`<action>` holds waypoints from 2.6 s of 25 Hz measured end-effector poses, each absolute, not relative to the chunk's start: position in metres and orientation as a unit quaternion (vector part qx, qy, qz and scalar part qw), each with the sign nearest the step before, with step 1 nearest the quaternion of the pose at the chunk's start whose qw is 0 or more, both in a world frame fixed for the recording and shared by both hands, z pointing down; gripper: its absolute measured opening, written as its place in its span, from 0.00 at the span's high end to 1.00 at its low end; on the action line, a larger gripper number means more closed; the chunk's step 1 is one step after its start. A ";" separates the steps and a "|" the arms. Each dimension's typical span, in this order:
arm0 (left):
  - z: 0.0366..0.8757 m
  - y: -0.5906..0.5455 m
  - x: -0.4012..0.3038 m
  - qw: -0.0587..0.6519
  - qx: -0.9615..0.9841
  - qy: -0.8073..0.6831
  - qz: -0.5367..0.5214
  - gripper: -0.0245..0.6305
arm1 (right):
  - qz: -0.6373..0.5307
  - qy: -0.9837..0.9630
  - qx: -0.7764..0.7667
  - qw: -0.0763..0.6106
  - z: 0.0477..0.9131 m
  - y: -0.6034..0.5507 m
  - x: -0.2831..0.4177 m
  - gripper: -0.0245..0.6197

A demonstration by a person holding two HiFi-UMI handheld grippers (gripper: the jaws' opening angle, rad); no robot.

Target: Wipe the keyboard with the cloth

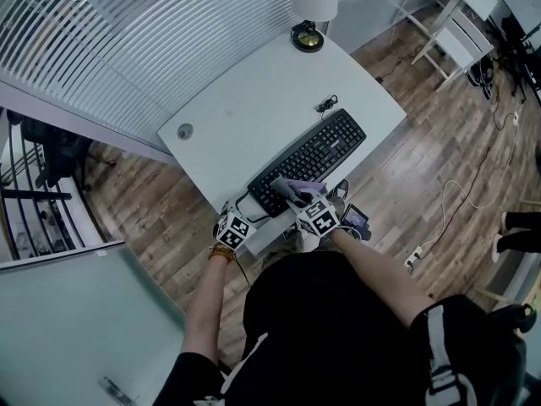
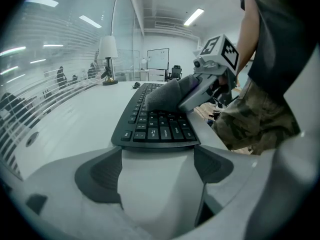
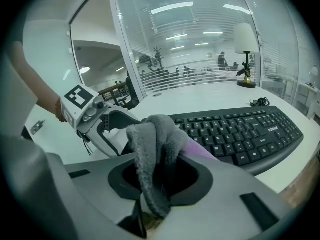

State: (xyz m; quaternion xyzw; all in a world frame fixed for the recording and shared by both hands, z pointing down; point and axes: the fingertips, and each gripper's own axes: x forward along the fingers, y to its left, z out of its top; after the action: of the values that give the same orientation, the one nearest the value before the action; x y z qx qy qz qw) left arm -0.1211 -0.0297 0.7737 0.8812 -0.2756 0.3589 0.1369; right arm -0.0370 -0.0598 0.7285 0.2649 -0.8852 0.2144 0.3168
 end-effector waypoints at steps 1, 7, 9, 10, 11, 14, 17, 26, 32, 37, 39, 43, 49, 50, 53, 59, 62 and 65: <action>0.773 -0.030 -0.121 0.137 0.881 -0.275 0.359 0.29 | 0.213 -0.888 0.256 0.317 0.728 -0.056 -0.042 0.83; 0.774 -0.029 -0.120 0.137 0.881 -0.274 0.360 0.29 | 0.191 -0.897 0.224 0.330 0.728 -0.046 -0.053 0.83; 0.774 -0.030 -0.121 0.137 0.881 -0.274 0.360 0.29 | 0.183 -0.899 0.216 0.334 0.728 -0.046 -0.056 0.83; 0.774 -0.029 -0.122 0.137 0.881 -0.274 0.361 0.29 | 0.179 -0.900 0.212 0.336 0.729 -0.046 -0.057 0.83; 0.774 -0.029 -0.122 0.138 0.880 -0.275 0.361 0.29 | 0.177 -0.900 0.208 0.339 0.730 -0.045 -0.058 0.83; 0.774 -0.031 -0.121 0.137 0.881 -0.275 0.360 0.29 | 0.179 -0.901 0.202 0.340 0.729 -0.045 -0.056 0.83; 0.774 -0.027 -0.121 0.141 0.881 -0.274 0.360 0.29 | 0.190 -0.903 0.193 0.333 0.733 -0.041 -0.055 0.83; 0.776 -0.027 -0.121 0.140 0.880 -0.275 0.360 0.29 | 0.165 -0.912 0.126 0.353 0.730 -0.021 -0.082 0.83; 0.777 -0.029 -0.122 0.140 0.880 -0.275 0.360 0.29 | 0.168 -0.914 0.098 0.356 0.730 -0.010 -0.101 0.83; 0.775 -0.028 -0.123 0.139 0.881 -0.273 0.362 0.29 | 0.191 -0.929 0.099 0.302 0.697 -0.033 -0.084 0.82; 0.774 -0.027 -0.123 0.141 0.880 -0.271 0.363 0.29 | 0.185 -0.936 0.117 0.274 0.679 -0.057 -0.065 0.82; 0.773 -0.028 -0.122 0.142 0.881 -0.273 0.360 0.29 | 0.145 -0.932 0.182 0.276 0.658 -0.131 0.009 0.82; 0.773 -0.025 -0.122 0.138 0.881 -0.273 0.360 0.29 | 0.116 -0.890 0.300 0.323 0.658 -0.239 0.138 0.82; 0.772 -0.025 -0.121 0.138 0.882 -0.273 0.359 0.29 | 0.111 -0.882 0.314 0.333 0.660 -0.252 0.156 0.82; 0.771 -0.027 -0.121 0.138 0.882 -0.273 0.358 0.29 | 0.108 -0.857 0.349 0.364 0.671 -0.285 0.195 0.82; 0.772 -0.028 -0.121 0.143 0.880 -0.271 0.362 0.29 | 0.125 -0.827 0.371 0.403 0.700 -0.307 0.217 0.81; 0.772 -0.027 -0.121 0.147 0.879 -0.271 0.364 0.29 | 0.138 -0.819 0.379 0.408 0.711 -0.310 0.214 0.81; 0.770 -0.029 -0.122 0.147 0.879 -0.270 0.365 0.29 | 0.175 -0.817 0.392 0.384 0.722 -0.314 0.210 0.81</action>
State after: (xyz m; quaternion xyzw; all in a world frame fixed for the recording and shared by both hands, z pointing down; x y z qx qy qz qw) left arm -0.1216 -0.0285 0.7704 0.8787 -0.2702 0.3650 0.1473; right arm 0.2096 -0.3141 0.7218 0.3921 -0.8172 0.1748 0.3845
